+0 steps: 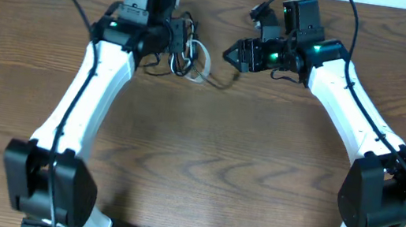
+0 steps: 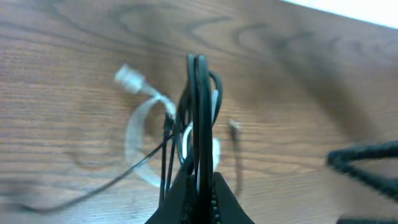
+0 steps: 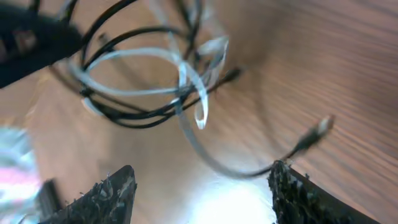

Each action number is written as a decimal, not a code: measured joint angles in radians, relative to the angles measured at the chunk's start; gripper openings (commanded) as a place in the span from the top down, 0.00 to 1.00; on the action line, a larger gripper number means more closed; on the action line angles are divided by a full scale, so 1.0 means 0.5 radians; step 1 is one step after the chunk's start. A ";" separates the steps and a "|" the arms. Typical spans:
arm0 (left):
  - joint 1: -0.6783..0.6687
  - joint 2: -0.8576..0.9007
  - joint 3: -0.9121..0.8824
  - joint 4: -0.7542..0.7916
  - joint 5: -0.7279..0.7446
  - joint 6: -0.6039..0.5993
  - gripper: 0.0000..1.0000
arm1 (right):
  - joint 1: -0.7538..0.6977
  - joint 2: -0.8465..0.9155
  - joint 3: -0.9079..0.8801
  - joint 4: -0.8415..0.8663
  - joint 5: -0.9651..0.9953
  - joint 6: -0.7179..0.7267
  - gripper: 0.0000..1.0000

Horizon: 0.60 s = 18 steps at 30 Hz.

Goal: Untangle cables

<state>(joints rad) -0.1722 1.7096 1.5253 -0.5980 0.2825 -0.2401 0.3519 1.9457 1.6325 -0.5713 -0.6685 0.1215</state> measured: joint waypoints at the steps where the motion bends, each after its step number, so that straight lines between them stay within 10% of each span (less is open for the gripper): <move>1: 0.000 -0.010 0.000 -0.004 -0.008 -0.050 0.92 | 0.000 0.000 0.000 0.002 -0.060 -0.036 0.34; 18: 0.001 -0.002 0.000 -0.157 -0.404 -1.614 0.93 | 0.410 0.000 0.000 0.011 0.211 -0.118 0.41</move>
<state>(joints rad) -0.1719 1.7084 1.5253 -0.6765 0.0803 -1.0473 0.5568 1.9457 1.6325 -0.5655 -0.5632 0.0624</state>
